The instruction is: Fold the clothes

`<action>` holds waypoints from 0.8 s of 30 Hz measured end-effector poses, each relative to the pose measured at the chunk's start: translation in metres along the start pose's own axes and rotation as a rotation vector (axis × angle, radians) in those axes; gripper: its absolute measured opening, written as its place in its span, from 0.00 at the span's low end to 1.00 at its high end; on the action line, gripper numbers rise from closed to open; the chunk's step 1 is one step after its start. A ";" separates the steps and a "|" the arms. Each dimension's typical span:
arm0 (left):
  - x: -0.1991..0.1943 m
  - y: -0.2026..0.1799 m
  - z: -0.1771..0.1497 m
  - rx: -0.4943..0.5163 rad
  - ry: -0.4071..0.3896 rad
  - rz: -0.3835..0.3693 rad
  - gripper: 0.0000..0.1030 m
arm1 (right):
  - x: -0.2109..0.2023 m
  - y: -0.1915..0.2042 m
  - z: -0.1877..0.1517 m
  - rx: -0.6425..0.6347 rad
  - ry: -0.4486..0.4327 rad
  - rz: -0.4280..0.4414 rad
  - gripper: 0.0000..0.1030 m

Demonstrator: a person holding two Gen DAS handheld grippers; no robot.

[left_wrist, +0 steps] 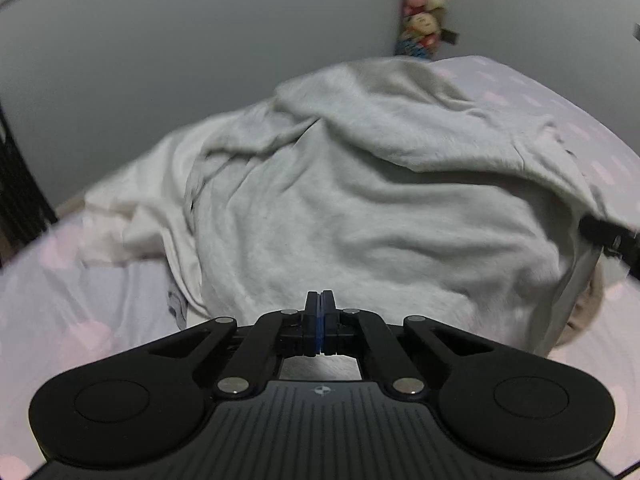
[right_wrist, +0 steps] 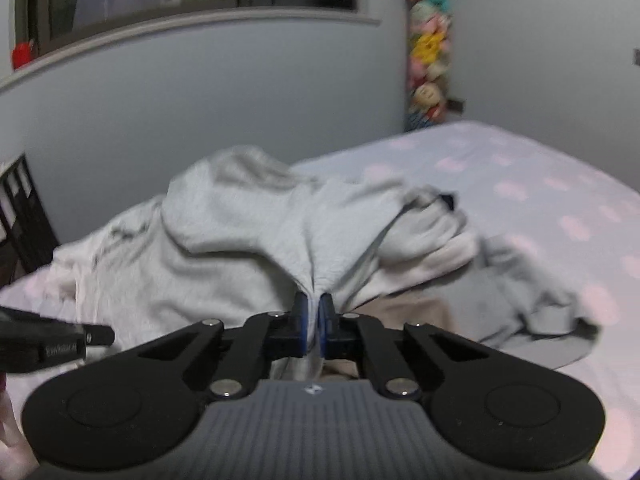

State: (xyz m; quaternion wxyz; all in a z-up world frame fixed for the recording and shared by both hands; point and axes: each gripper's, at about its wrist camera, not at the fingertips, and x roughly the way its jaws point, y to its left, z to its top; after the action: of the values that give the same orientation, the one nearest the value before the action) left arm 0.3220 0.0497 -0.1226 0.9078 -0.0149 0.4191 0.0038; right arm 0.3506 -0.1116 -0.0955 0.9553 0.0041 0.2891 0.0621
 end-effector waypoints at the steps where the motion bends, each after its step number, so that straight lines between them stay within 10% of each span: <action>1: -0.008 -0.003 -0.001 0.003 -0.008 -0.012 0.00 | -0.010 -0.003 0.003 0.002 -0.011 -0.011 0.06; 12: -0.097 -0.008 -0.012 0.031 -0.081 -0.072 0.00 | -0.145 -0.045 -0.018 0.118 -0.159 -0.233 0.05; 24: -0.162 -0.074 -0.033 0.201 -0.120 -0.182 0.00 | -0.296 -0.157 -0.124 0.323 -0.120 -0.591 0.05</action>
State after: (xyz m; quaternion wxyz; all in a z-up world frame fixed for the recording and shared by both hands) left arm 0.1934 -0.0240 -0.0188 0.9248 0.0384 0.3590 -0.1198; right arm 0.0565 -0.3064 -0.0422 0.9342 0.0749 0.2274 -0.2643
